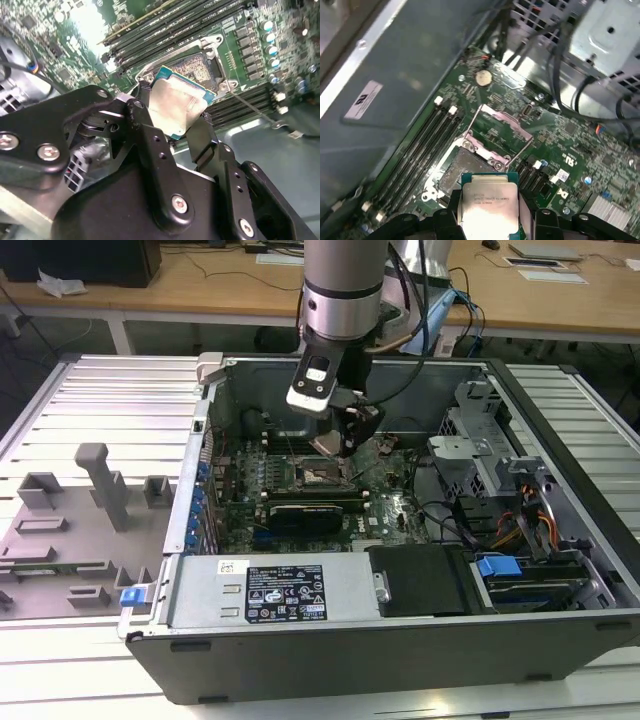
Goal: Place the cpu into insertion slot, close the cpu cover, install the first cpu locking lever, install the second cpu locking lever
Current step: 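Place the cpu into insertion slot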
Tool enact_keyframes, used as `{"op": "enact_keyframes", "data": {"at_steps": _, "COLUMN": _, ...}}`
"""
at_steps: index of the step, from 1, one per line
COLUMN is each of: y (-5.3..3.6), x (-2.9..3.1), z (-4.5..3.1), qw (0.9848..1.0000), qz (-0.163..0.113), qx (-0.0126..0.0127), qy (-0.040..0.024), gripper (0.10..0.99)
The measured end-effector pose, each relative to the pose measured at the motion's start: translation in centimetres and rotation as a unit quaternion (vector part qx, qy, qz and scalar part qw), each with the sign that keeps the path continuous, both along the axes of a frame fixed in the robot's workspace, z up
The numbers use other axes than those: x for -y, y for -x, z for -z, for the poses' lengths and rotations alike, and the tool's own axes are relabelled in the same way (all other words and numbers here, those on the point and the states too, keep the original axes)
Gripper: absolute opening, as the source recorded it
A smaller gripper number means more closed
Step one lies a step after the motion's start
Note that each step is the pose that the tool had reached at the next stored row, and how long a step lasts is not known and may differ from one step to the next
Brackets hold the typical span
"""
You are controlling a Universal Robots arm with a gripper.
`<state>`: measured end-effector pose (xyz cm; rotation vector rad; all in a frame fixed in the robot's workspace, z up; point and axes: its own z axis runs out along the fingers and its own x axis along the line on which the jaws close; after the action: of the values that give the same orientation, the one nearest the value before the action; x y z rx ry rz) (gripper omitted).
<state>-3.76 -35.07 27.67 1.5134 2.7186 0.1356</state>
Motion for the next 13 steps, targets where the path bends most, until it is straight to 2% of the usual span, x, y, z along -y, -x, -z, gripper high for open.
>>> {"op": "enact_keyframes", "data": {"at_steps": 3, "y": 0.00, "x": 0.00, "z": 0.22, "qw": 0.9995, "qz": 0.032, "qx": 0.0000, "qy": 0.0000, "gripper": 0.541}}
{"op": "enact_keyframes", "data": {"at_steps": 6, "y": 0.00, "x": 0.00, "z": 0.44, "qw": 0.9980, "qz": 0.064, "qx": 0.0000, "qy": 0.0000, "gripper": 0.541}}
{"op": "enact_keyframes", "data": {"at_steps": 7, "y": 0.00, "x": 0.00, "z": 0.55, "qw": 0.9970, "qz": 0.078, "qx": 0.0000, "qy": 0.0000, "gripper": 0.541}}
{"op": "enact_keyframes", "data": {"at_steps": 9, "y": 0.00, "x": 0.00, "z": 0.88, "qw": 0.9931, "qz": 0.117, "qx": 0.0000, "qy": 0.0000, "gripper": 0.541}}
{"op": "enact_keyframes", "data": {"at_steps": 12, "y": 0.00, "x": 0.00, "z": 1.12, "qw": 0.9895, "qz": 0.145, "qx": 0.0000, "qy": 0.0000, "gripper": 0.541}}
{"op": "enact_keyframes", "data": {"at_steps": 13, "y": 0.00, "x": 0.00, "z": 1.21, "qw": 0.9878, "qz": 0.156, "qx": 0.0000, "qy": 0.0000, "gripper": 0.541}}
